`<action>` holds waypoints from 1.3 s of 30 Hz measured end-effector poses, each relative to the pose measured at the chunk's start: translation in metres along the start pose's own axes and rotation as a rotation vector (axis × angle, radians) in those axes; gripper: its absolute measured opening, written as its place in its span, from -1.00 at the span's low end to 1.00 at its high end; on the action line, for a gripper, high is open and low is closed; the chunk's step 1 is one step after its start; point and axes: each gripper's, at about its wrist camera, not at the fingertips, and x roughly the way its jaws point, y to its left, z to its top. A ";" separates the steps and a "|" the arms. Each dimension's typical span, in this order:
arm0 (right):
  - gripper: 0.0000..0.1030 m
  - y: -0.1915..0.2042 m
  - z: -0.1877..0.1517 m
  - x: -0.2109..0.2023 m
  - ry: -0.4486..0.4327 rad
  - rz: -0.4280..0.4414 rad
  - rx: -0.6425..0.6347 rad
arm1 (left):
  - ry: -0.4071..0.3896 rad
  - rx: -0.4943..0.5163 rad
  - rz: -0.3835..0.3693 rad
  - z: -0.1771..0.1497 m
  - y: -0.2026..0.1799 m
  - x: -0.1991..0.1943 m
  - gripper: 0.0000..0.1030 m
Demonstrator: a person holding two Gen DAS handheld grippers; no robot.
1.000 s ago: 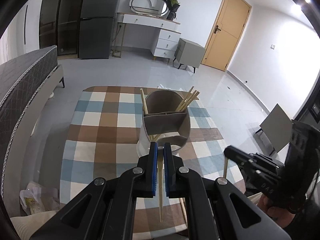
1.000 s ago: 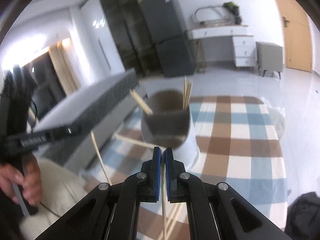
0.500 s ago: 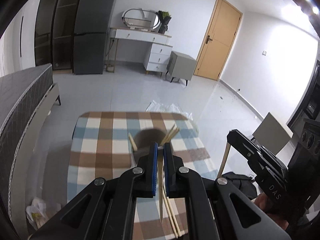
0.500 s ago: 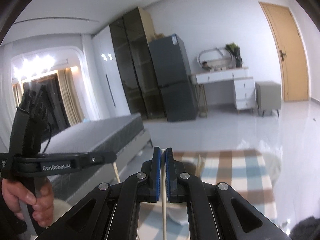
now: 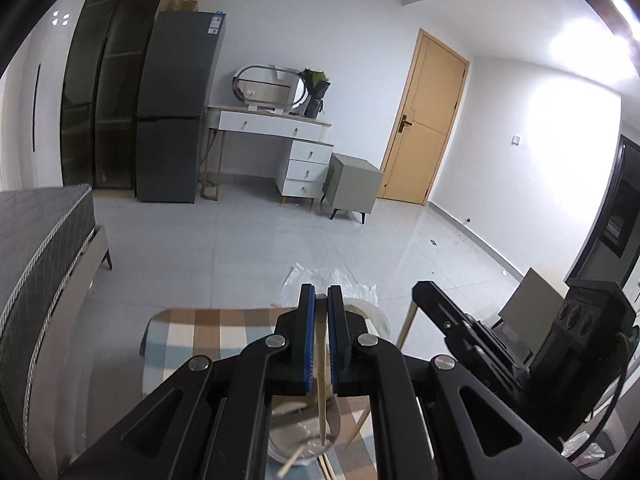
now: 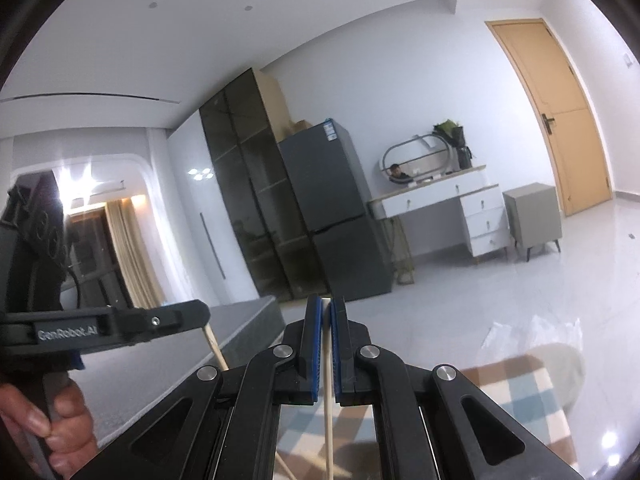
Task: Organize utensils
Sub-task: 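Carry both held chopsticks up over the holder and lower them in, then open both grippers to release the chopsticks into the holder and withdraw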
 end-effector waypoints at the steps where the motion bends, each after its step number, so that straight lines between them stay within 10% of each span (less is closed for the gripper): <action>1: -0.93 -0.003 0.000 0.007 -0.004 -0.008 -0.002 | 0.002 -0.005 -0.008 0.002 0.003 0.005 -0.97; 11: -0.93 -0.014 -0.019 0.034 -0.090 -0.061 -0.035 | 0.006 0.015 0.013 -0.005 0.024 0.050 -0.97; 39: -0.92 -0.029 -0.073 0.031 0.070 -0.103 -0.053 | 0.176 -0.017 -0.028 -0.040 0.023 0.086 -0.97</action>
